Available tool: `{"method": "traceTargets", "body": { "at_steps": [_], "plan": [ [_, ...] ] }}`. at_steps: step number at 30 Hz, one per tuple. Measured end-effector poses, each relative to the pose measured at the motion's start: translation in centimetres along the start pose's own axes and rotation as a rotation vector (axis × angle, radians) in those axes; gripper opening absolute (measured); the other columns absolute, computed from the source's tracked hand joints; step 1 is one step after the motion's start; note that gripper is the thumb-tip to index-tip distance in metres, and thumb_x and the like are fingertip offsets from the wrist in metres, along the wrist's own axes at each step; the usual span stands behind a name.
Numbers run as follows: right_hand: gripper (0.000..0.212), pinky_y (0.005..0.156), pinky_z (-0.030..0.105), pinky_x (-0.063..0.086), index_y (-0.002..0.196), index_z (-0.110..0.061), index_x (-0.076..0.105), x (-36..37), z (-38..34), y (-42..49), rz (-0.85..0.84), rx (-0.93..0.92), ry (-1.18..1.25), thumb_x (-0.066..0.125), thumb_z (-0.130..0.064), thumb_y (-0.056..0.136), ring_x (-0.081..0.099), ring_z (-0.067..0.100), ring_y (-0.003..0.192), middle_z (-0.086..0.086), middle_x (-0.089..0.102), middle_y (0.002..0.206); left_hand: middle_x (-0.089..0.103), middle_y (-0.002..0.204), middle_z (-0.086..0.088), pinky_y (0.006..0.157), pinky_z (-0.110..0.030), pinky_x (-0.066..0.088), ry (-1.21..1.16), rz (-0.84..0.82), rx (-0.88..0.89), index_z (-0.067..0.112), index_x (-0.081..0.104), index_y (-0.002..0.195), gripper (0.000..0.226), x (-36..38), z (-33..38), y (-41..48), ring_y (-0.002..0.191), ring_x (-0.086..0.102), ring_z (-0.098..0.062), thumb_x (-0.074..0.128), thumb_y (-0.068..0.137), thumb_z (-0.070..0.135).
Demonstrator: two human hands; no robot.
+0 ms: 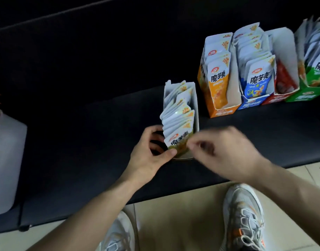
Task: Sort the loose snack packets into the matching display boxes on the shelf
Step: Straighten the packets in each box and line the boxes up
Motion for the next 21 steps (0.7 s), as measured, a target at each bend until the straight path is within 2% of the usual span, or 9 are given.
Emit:
{"method": "traceTargets", "body": {
  "at_steps": [2, 3, 5, 7, 10, 13, 16, 19, 21],
  "plan": [
    [0.036, 0.091, 0.034, 0.052, 0.118, -0.030, 0.063, -2.0, -0.4, 1.4, 0.247, -0.066, -0.016, 0.064, -0.043, 0.084, 0.059, 0.011, 0.094, -0.010, 0.061, 0.113, 0.064, 0.107, 0.022, 0.080, -0.022, 0.056, 0.013, 0.006, 0.006, 0.053, 0.050, 0.115, 0.053, 0.0, -0.2, -0.5, 0.091, 0.066, -0.008, 0.082, 0.082, 0.026],
    [0.060, 0.110, 0.027, 0.038, 0.134, -0.022, 0.055, -2.7, -0.6, 2.3, 0.285, -0.094, -0.077, 0.069, -0.045, 0.080, 0.053, 0.016, 0.113, -0.001, 0.054, 0.128, 0.065, 0.106, 0.021, 0.079, -0.021, 0.055, 0.010, 0.009, 0.007, 0.051, 0.050, 0.117, 0.051, 0.0, -0.2, -0.6, 0.091, 0.066, -0.008, 0.081, 0.084, 0.027],
    [0.109, 0.119, 0.019, -0.007, 0.155, -0.013, 0.025, -2.6, -0.7, 4.3, 0.156, -0.111, -0.258, 0.076, -0.055, 0.069, 0.027, 0.024, 0.144, 0.010, 0.030, 0.155, 0.065, 0.105, 0.020, 0.079, -0.019, 0.054, -0.001, 0.005, 0.004, 0.048, 0.050, 0.119, 0.048, 0.1, -0.2, -0.8, 0.091, 0.065, -0.008, 0.078, 0.085, 0.028],
    [0.130, 0.121, 0.028, -0.010, 0.159, -0.017, 0.002, -1.6, -0.7, 5.4, -0.024, -0.070, -0.345, 0.076, -0.065, 0.064, 0.011, 0.021, 0.152, 0.004, 0.003, 0.166, 0.065, 0.105, 0.019, 0.078, -0.018, 0.054, 0.001, -0.001, 0.003, 0.049, 0.050, 0.118, 0.046, 0.2, -0.4, -0.8, 0.091, 0.066, -0.008, 0.077, 0.086, 0.030],
    [0.121, 0.125, 0.040, 0.014, 0.160, -0.019, 0.005, -0.1, -0.9, 4.5, -0.054, -0.140, -0.314, 0.075, -0.060, 0.070, 0.012, 0.018, 0.153, -0.001, -0.001, 0.168, 0.065, 0.104, 0.019, 0.078, -0.020, 0.054, -0.017, 0.002, 0.000, 0.051, 0.050, 0.115, 0.046, 0.0, -0.7, -0.7, 0.090, 0.066, -0.008, 0.078, 0.086, 0.029],
    [0.103, 0.121, 0.029, 0.024, 0.158, -0.014, 0.022, 0.4, -1.8, 2.6, 0.008, -0.226, -0.141, 0.077, -0.043, 0.075, 0.018, 0.015, 0.152, 0.001, 0.013, 0.166, 0.066, 0.105, 0.015, 0.077, -0.018, 0.054, -0.033, 0.018, 0.003, 0.050, 0.051, 0.115, 0.050, -0.3, -0.9, -0.5, 0.086, 0.066, -0.007, 0.081, 0.083, 0.026],
    [0.092, 0.122, 0.027, 0.020, 0.156, -0.007, 0.025, -0.4, -0.6, 2.6, 0.138, -0.184, -0.113, 0.071, -0.035, 0.082, 0.020, 0.017, 0.151, 0.006, 0.024, 0.162, 0.064, 0.107, 0.014, 0.074, -0.015, 0.051, 0.011, 0.017, 0.019, 0.049, 0.048, 0.120, 0.057, -0.4, -0.6, -0.4, 0.086, 0.065, -0.004, 0.083, 0.081, 0.027],
    [0.091, 0.122, 0.027, 0.015, 0.158, -0.009, 0.018, -1.2, 1.4, 4.2, 0.079, -0.074, -0.177, 0.061, -0.031, 0.082, 0.016, 0.019, 0.151, 0.006, 0.030, 0.160, 0.059, 0.115, 0.020, 0.075, -0.019, 0.050, 0.093, 0.053, 0.078, 0.051, 0.039, 0.133, 0.074, -0.9, 0.2, -0.5, 0.095, 0.062, -0.003, 0.084, 0.077, 0.033],
    [0.088, 0.118, 0.016, 0.007, 0.157, -0.011, 0.021, -1.3, 2.0, 4.7, 0.060, -0.063, -0.173, 0.064, -0.024, 0.081, 0.019, 0.020, 0.147, 0.006, 0.037, 0.156, 0.053, 0.124, 0.023, 0.081, -0.023, 0.051, 0.142, 0.085, 0.137, 0.055, 0.029, 0.141, 0.088, -1.5, 1.1, -0.4, 0.103, 0.059, -0.003, 0.084, 0.075, 0.038]
  ]
}}
Point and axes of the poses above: each hand's wrist, its own y-axis towards the middle knuckle, its own x-axis out of the palm, z = x × y, the point moved 3 cm from there along y, towards the middle knuckle
